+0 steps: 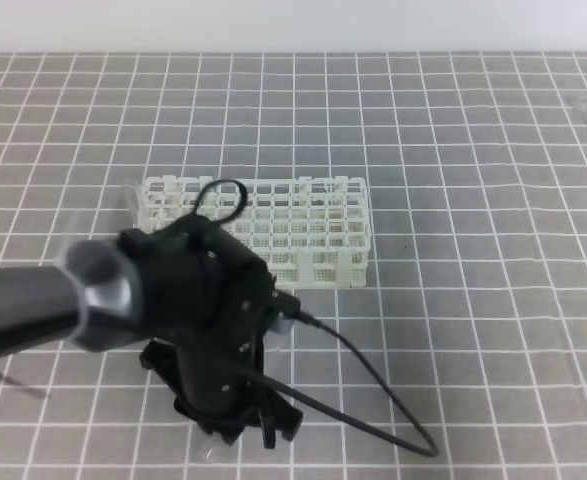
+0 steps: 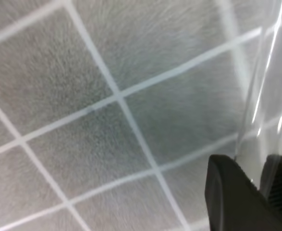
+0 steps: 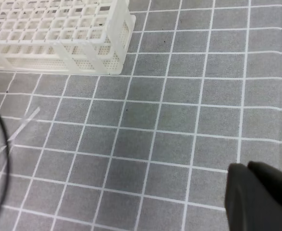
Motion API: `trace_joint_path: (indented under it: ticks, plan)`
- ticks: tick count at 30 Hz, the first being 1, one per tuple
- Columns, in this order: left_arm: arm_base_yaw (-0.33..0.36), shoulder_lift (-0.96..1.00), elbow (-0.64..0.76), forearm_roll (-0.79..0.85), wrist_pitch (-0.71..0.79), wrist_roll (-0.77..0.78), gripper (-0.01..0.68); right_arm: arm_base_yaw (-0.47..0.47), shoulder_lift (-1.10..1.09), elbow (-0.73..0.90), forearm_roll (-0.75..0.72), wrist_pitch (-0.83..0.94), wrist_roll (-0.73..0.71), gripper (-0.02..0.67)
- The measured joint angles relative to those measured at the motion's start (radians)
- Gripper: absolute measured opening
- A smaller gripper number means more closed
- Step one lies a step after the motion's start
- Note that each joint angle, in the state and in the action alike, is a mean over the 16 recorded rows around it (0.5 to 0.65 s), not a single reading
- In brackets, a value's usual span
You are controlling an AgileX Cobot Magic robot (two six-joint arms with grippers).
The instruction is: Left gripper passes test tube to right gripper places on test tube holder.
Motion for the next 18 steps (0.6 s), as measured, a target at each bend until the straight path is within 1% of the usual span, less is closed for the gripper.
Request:
trace_joint_path:
  ticks: [2, 6, 10, 14, 18]
  plan:
    - [-0.007, -0.034, 0.001, 0.007, -0.008, 0.006, 0.085, 0.0, 0.0, 0.0, -0.001, 0.0, 0.0, -0.013]
    - [-0.024, -0.133, 0.019, 0.033, -0.054, 0.012, 0.066, 0.0, 0.0, 0.0, 0.003, 0.001, 0.0, -0.013]
    - [-0.041, -0.27, 0.077, 0.078, -0.147, 0.004, 0.066, 0.0, -0.001, -0.002, 0.022, 0.008, -0.001, -0.013]
    - [-0.054, -0.411, 0.179, 0.144, -0.289, -0.017, 0.066, 0.0, 0.006, -0.011, 0.065, 0.024, -0.016, -0.013]
    - [-0.06, -0.552, 0.324, 0.227, -0.489, -0.064, 0.066, 0.0, 0.027, -0.029, 0.142, 0.046, -0.055, -0.013]
